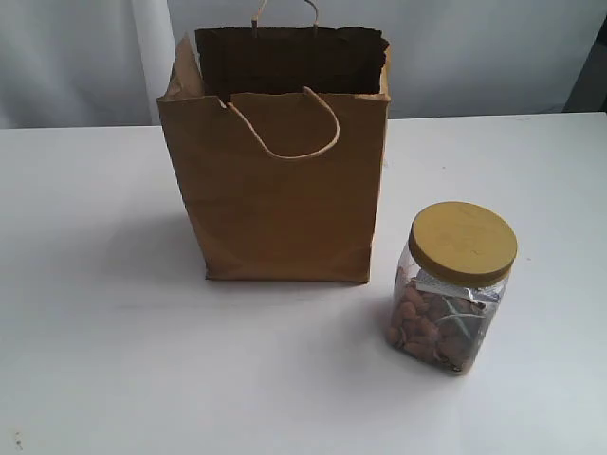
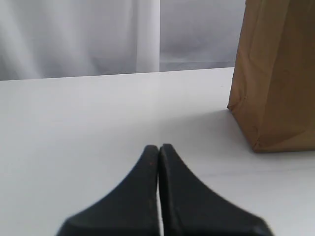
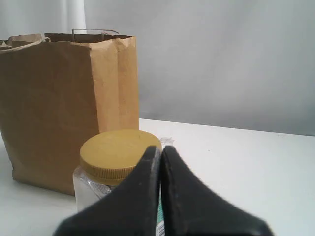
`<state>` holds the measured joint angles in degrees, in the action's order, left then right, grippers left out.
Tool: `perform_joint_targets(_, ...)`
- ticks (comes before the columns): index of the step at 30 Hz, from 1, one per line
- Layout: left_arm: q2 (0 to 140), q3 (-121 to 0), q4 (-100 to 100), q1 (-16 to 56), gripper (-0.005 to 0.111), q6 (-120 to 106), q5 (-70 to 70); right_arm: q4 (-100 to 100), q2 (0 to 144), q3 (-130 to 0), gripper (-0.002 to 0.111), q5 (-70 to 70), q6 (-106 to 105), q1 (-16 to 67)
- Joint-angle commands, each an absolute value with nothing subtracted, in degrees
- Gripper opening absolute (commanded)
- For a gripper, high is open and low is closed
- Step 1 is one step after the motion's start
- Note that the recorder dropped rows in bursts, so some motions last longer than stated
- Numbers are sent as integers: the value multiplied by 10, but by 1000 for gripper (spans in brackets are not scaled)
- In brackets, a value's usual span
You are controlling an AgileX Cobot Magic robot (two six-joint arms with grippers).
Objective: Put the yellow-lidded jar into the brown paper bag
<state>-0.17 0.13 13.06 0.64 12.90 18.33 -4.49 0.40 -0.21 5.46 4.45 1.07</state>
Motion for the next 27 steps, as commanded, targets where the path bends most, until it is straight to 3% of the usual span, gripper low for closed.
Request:
perform_joint_targets(1, 0, 0, 128, 9, 1, 131, 178, -42, 0, 0, 0, 55, 47, 6)
perform_joint_targets(27, 0, 0, 128, 9, 1, 131, 178, -43, 0, 0, 0, 34, 47, 6)
